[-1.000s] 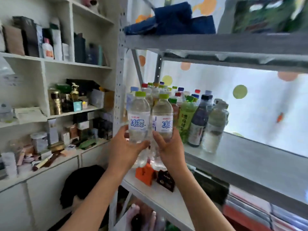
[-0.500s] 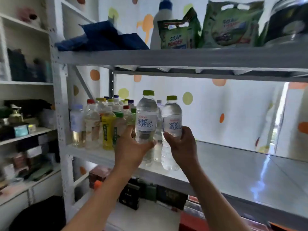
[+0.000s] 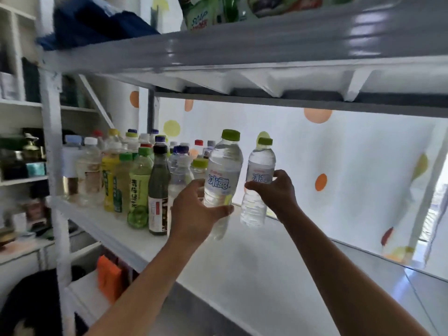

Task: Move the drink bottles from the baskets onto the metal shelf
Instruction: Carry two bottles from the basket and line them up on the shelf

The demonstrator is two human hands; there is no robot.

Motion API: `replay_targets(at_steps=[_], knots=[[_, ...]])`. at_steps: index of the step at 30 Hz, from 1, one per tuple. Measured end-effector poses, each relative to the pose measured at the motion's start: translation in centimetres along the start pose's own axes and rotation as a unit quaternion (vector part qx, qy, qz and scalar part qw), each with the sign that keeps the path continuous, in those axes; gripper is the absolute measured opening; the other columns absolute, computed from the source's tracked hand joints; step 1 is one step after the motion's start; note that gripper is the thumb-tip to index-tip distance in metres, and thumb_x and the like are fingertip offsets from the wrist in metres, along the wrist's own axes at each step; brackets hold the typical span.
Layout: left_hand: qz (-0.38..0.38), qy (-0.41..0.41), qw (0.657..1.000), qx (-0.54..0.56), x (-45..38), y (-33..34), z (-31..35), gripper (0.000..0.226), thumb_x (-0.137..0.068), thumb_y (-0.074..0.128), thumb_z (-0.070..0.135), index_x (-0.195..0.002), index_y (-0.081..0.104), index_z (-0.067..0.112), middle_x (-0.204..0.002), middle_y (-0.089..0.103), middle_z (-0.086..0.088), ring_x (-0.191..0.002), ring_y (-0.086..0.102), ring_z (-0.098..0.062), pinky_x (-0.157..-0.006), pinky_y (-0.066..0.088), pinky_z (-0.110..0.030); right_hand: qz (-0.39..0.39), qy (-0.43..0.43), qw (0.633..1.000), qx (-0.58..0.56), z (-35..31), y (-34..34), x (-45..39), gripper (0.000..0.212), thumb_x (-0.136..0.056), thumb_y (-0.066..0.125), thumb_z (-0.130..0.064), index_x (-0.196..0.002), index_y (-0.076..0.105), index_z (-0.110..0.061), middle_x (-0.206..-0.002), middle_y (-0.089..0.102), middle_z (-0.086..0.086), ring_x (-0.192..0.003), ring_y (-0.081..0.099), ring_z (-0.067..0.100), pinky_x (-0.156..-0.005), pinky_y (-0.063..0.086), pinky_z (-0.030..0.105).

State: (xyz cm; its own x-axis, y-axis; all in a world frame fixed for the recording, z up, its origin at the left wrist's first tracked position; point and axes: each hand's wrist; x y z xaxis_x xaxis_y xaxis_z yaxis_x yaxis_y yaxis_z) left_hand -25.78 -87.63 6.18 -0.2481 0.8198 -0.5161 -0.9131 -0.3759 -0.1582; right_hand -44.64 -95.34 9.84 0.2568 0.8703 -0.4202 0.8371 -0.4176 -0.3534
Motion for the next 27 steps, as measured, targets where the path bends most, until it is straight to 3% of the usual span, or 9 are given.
replay_targets(at_steps=[3, 6, 9, 13, 18, 22, 25, 27], knots=[[0.026, -0.017, 0.999, -0.011, -0.1, 2.3, -0.7, 0.064, -0.055, 0.092, 0.026, -0.11, 0.061, 0.025, -0.098, 0.068, 0.015, -0.084, 0.064, 0.001, -0.073, 0.052, -0.023, -0.026, 0.008, 1.0, 0.005, 1.8, 0.9, -3.4, 0.052, -0.065, 0.087, -0.036, -0.107, 0.068, -0.013, -0.097, 0.072, 0.003, -0.089, 0.068, 0.021, -0.08, 0.055, 0.034], [0.048, -0.041, 0.998, -0.031, -0.2, 4.6, -2.1, 0.065, -0.053, 0.093, 0.031, -0.109, 0.062, 0.025, -0.1, 0.071, 0.01, -0.084, 0.068, -0.006, -0.076, 0.057, -0.032, -0.049, 0.029, 0.998, 0.006, 3.3, 2.5, -6.0, 0.049, -0.061, 0.088, -0.041, -0.099, 0.071, -0.015, -0.088, 0.073, 0.003, -0.082, 0.07, 0.022, -0.079, 0.06, 0.041], [0.071, -0.07, 0.994, -0.051, -0.2, 6.4, -3.3, 0.063, -0.05, 0.093, 0.033, -0.104, 0.062, 0.024, -0.098, 0.072, 0.007, -0.083, 0.068, -0.011, -0.077, 0.057, -0.036, -0.063, 0.033, 0.997, 0.026, 4.1, 4.1, -7.9, 0.064, -0.053, 0.085, -0.053, -0.103, 0.067, -0.016, -0.091, 0.072, 0.002, -0.084, 0.069, 0.022, -0.077, 0.058, 0.038], [0.076, -0.084, 0.992, -0.057, -1.0, 8.5, -3.7, 0.059, -0.057, 0.091, 0.025, -0.105, 0.058, 0.021, -0.105, 0.07, 0.004, -0.089, 0.066, -0.016, -0.076, 0.052, -0.029, -0.086, 0.023, 0.995, 0.053, 4.6, 5.8, -10.0, 0.078, -0.041, 0.071, -0.063, -0.103, 0.064, -0.016, -0.09, 0.071, 0.003, -0.084, 0.07, 0.025, -0.075, 0.058, 0.038], [0.062, -0.07, 0.992, -0.087, -2.9, 10.3, -5.2, 0.069, -0.062, 0.089, 0.025, -0.12, 0.054, 0.022, -0.115, 0.066, 0.005, -0.103, 0.063, -0.018, -0.086, 0.051, -0.031, -0.104, 0.041, 0.99, 0.083, 4.3, 7.1, -10.4, 0.069, -0.053, 0.065, -0.051, -0.109, 0.058, -0.01, -0.095, 0.067, 0.007, -0.087, 0.066, 0.029, -0.076, 0.054, 0.037], [0.05, -0.052, 0.993, -0.096, -4.1, 11.0, -5.7, 0.093, -0.066, 0.087, 0.023, -0.143, 0.036, 0.032, -0.133, 0.056, 0.009, -0.119, 0.055, -0.013, -0.099, 0.047, -0.033, -0.113, 0.035, 0.987, 0.113, 4.2, 7.8, -11.1, 0.075, -0.053, 0.057, -0.055, -0.113, 0.05, -0.01, -0.099, 0.063, 0.006, -0.091, 0.062, 0.029, -0.079, 0.048, 0.036], [0.049, -0.049, 0.992, -0.107, -4.4, 11.8, -5.8, 0.098, -0.073, 0.083, 0.019, -0.149, 0.023, 0.032, -0.14, 0.047, 0.01, -0.124, 0.047, -0.01, -0.104, 0.04, -0.03, -0.121, 0.02, 0.984, 0.131, 5.1, 8.3, -12.2, 0.072, -0.056, 0.059, -0.059, -0.109, 0.051, -0.011, -0.094, 0.064, 0.003, -0.089, 0.065, 0.028, -0.079, 0.053, 0.039], [0.047, -0.053, 0.992, -0.105, -4.8, 12.2, -6.0, 0.094, -0.073, 0.082, 0.018, -0.148, 0.027, 0.028, -0.142, 0.048, 0.007, -0.128, 0.048, -0.014, -0.106, 0.038, -0.03, -0.139, 0.011, 0.983, 0.123, 6.5, 8.8, -13.6, 0.075, -0.051, 0.058, -0.064, -0.105, 0.057, -0.011, -0.088, 0.067, 0.004, -0.08, 0.068, 0.028, -0.075, 0.058, 0.041]])
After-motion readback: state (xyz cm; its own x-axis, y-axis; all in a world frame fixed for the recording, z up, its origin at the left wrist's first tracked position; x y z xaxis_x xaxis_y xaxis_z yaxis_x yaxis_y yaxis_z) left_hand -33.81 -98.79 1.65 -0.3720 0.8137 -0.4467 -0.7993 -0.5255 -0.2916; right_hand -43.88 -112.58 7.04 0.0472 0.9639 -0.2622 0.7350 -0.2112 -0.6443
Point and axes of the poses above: each hand's wrist, its own x-axis away from the middle knuckle, its own y-axis out of the palm, z = x × y
